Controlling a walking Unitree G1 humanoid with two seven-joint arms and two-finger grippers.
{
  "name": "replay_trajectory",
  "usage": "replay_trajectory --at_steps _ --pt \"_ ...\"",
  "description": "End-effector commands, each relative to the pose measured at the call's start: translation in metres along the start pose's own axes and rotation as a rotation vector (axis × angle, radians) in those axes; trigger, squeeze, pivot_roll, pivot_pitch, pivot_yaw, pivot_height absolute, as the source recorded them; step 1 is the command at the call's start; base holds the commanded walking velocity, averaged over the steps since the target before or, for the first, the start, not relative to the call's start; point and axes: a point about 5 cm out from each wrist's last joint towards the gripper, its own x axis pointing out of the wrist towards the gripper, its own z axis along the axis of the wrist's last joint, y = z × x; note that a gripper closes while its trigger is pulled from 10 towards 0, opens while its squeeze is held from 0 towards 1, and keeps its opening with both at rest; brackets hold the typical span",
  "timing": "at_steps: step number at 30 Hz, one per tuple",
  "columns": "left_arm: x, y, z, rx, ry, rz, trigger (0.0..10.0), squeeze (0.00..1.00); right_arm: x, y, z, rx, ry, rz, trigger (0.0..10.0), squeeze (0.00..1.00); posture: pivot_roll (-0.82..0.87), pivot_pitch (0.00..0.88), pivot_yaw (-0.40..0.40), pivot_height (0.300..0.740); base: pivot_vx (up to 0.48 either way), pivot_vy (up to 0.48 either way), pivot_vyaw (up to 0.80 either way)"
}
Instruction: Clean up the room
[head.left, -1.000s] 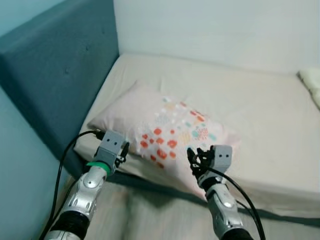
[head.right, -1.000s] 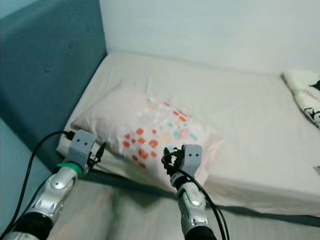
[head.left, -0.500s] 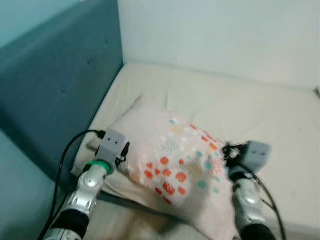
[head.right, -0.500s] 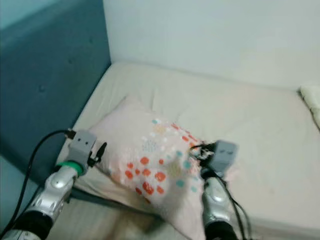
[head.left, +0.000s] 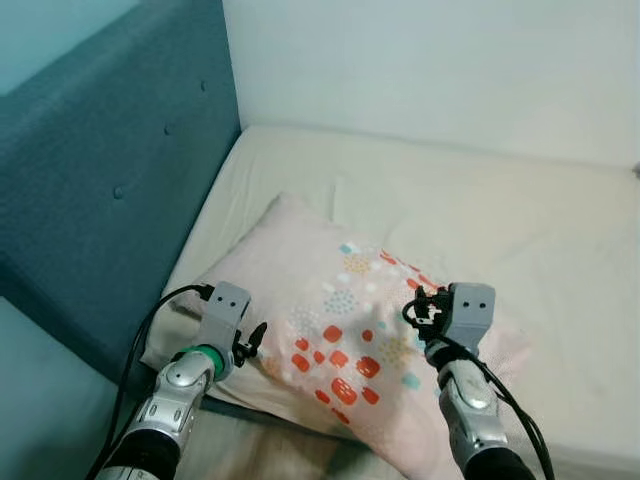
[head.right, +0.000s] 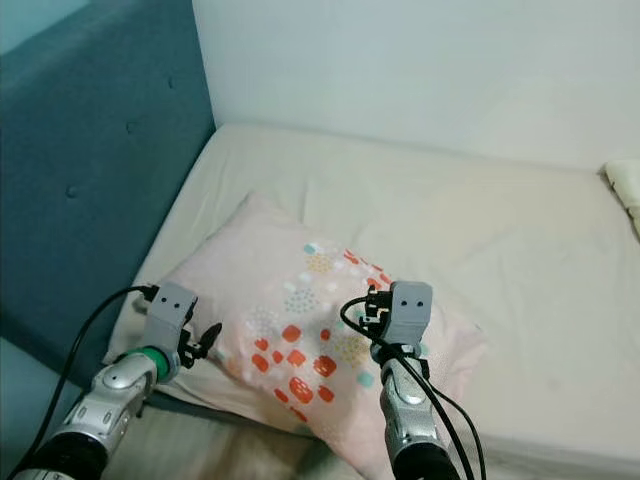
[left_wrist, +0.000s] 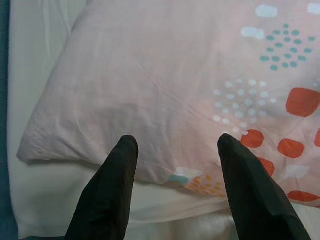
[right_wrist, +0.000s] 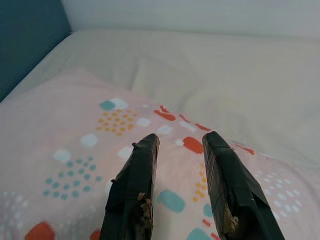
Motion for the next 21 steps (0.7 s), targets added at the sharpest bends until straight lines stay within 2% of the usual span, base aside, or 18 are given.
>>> replay_trajectory --at_steps 1,9,12,15,18,19,20,21 --pt "0.0011 -0.0042 -0.0017 -0.007 0.002 -0.005 10.0 0.00 -0.0069 -0.0029 -0.0102 0.004 0.042 -0.017 10.0 0.00 0.08 0.054 0.054 0.730 0.000 0.000 0.00" --pt "0.0008 -0.0039 0.0012 -0.013 0.005 -0.013 10.0 0.00 -0.0066 -0.0012 -0.0107 0.008 0.042 -0.012 10.0 0.00 0.08 0.054 0.054 0.700 0.000 0.000 0.00" --pt "0.0003 -0.0001 -0.0008 0.035 0.025 0.017 10.0 0.00 -0.0065 -0.0010 -0.0105 0.006 0.040 -0.013 10.0 0.00 0.08 0.054 0.054 0.685 0.000 0.000 0.00" --pt "-0.0001 0.0017 -0.0029 0.047 0.053 0.023 10.0 0.00 -0.0062 -0.0011 -0.0097 -0.009 0.035 -0.010 10.0 0.00 0.08 0.054 0.054 0.675 0.000 0.000 0.00" --pt "-0.0012 0.0039 -0.0069 0.024 0.105 0.023 10.0 0.00 -0.0058 -0.0010 -0.0081 -0.041 0.025 -0.002 10.0 0.00 0.08 0.055 0.060 0.665 0.000 0.000 0.00" --pt "-0.0015 0.0047 -0.0072 -0.029 0.123 0.025 10.0 0.00 -0.0055 -0.0011 -0.0071 -0.057 0.019 0.002 10.0 0.00 0.08 0.055 0.060 0.660 0.000 0.000 0.00" --pt "-0.0015 0.0047 -0.0072 -0.029 0.123 0.025 10.0 0.00 -0.0055 -0.0011 -0.0071 -0.057 0.019 0.002 10.0 0.00 0.08 0.055 0.060 0.660 0.000 0.000 0.00" --pt "-0.0017 0.0042 -0.0064 -0.099 0.141 0.015 10.0 0.00 -0.0052 -0.0015 -0.0061 -0.063 0.013 0.002 10.0 0.00 0.08 0.054 0.066 0.655 0.000 0.000 0.00"
